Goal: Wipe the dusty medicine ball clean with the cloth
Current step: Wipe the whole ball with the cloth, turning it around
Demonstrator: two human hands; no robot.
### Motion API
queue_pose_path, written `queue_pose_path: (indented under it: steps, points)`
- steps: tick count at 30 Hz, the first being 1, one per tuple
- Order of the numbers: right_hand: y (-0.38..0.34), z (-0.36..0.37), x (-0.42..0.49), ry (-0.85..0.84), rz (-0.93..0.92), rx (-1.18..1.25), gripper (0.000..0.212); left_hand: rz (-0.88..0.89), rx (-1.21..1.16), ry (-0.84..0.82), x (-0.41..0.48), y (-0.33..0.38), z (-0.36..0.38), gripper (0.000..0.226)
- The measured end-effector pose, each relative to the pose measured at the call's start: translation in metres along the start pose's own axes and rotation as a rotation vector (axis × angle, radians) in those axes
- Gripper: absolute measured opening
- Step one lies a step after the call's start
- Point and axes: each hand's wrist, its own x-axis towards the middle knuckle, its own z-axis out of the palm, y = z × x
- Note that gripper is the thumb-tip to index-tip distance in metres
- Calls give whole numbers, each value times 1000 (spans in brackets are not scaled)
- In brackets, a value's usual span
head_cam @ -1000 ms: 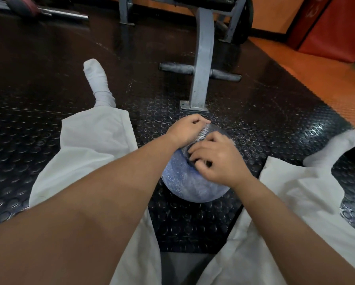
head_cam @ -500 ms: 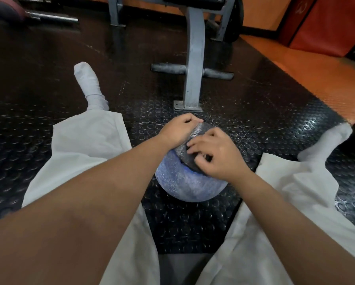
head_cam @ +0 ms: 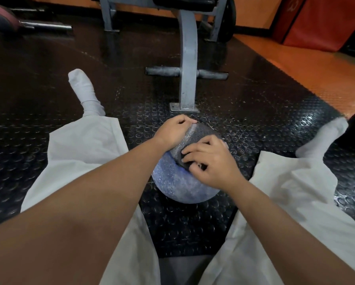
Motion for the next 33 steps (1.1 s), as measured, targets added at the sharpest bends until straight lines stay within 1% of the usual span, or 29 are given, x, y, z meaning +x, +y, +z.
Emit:
queue_pose_path:
  steps: [1,2,4,5,6,7,8,10,12,13,14,16,18,21,22,23,25,27,28,30,33]
  points:
    - [4,-3,5,22,55,24,27,3,0,2,-1,0,0,24]
    - [8,-6,12,60,165,65,28,3,2,5,-2,1,1,24]
    - [16,-8,26,148,474,173,24,-9,11,15,-3,2,1,24]
    - [18,-8,30,179,597,197,23,-20,11,22,-2,2,1,24]
    - [17,-5,31,189,662,185,23,-27,10,31,-2,2,1,25]
    - [13,-3,30,192,674,153,23,-30,15,42,-2,1,1,26]
    - [7,0,27,198,640,112,24,-32,17,54,-1,1,0,26]
    - [-8,7,14,207,451,46,28,-35,11,75,0,1,-2,27]
    - [-17,15,-4,152,234,-2,29,-40,-10,82,1,-1,-3,26]
    - [-17,17,-10,121,162,-18,28,-43,-12,81,0,-1,-3,24]
    - [-15,15,-12,103,115,-24,27,-44,-11,81,-1,-1,-3,24]
    - [-6,8,-9,102,82,-24,27,-42,-3,88,-2,-2,-2,27]
    - [-1,1,-2,115,150,26,29,-48,4,94,-4,0,-1,28]
    - [2,-2,11,189,461,141,32,-71,17,109,-4,2,2,28]
    - [-2,-1,13,212,523,134,31,-75,24,116,-4,2,2,28]
    - [-6,2,12,222,520,93,31,-76,29,123,-5,2,2,29]
    - [-14,7,7,213,387,2,33,-78,28,138,-5,2,1,30]
    - [-15,9,3,183,264,-23,32,-78,22,142,-7,1,-1,30]
    - [-12,7,5,166,242,1,30,-78,11,138,-8,0,-2,30]
    - [-4,3,15,154,286,74,27,-80,-7,129,-13,-1,-2,29]
    - [3,1,34,172,511,109,19,-78,-2,124,-17,0,-1,27]
